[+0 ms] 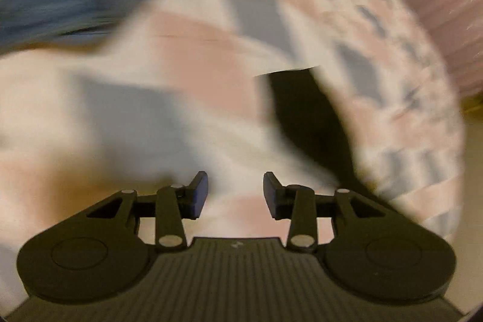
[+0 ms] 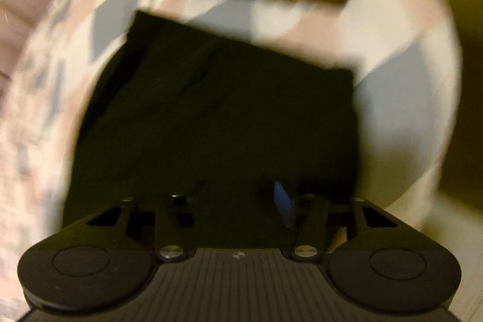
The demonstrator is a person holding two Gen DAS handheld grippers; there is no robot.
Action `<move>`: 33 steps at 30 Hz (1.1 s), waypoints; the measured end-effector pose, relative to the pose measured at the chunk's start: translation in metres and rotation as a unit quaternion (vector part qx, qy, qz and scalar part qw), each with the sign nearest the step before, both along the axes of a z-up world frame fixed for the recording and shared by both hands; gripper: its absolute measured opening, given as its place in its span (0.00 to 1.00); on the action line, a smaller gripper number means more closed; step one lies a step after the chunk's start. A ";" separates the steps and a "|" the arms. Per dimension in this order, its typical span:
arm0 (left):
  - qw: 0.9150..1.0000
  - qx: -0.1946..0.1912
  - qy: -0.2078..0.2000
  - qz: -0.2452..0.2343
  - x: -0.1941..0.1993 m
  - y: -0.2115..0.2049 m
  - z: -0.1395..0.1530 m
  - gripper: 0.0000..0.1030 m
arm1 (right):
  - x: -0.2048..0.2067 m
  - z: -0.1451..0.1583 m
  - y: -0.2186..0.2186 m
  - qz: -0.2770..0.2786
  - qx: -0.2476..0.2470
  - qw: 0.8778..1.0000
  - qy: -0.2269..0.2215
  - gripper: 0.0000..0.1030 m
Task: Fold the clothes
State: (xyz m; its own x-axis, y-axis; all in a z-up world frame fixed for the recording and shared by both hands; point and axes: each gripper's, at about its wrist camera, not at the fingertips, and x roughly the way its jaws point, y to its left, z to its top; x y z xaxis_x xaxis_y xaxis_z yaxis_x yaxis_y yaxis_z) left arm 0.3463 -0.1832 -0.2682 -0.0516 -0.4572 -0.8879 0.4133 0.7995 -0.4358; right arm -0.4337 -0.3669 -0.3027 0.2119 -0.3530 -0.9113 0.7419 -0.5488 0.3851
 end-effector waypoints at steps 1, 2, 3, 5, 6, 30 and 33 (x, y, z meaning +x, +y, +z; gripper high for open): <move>1.000 -0.012 0.023 0.001 0.007 -0.030 -0.008 0.33 | 0.019 -0.006 -0.001 -0.008 0.001 0.999 -0.040 0.47; 0.999 -0.024 0.042 0.002 0.013 -0.058 -0.015 0.36 | 0.041 -0.012 -0.004 -0.010 0.005 0.996 -0.085 0.47; 0.999 -0.028 0.046 -0.003 0.017 -0.079 -0.019 0.38 | 0.064 -0.019 -0.006 -0.010 0.012 0.992 -0.128 0.47; 0.999 -0.022 0.046 -0.017 0.025 -0.126 -0.030 0.49 | 0.113 -0.033 -0.012 -0.002 0.037 0.978 -0.207 0.66; 0.999 -0.018 0.045 -0.023 0.029 -0.147 -0.035 0.51 | 0.137 -0.039 -0.015 0.002 0.056 0.971 -0.233 0.69; 0.987 -0.006 -0.072 -0.142 0.029 -0.033 -0.006 0.04 | 0.266 -0.076 -0.029 0.074 0.157 0.958 -0.227 0.79; 0.984 0.113 -0.061 -0.126 0.034 0.029 -0.035 0.13 | 0.257 -0.073 -0.021 0.080 0.161 0.961 -0.210 0.79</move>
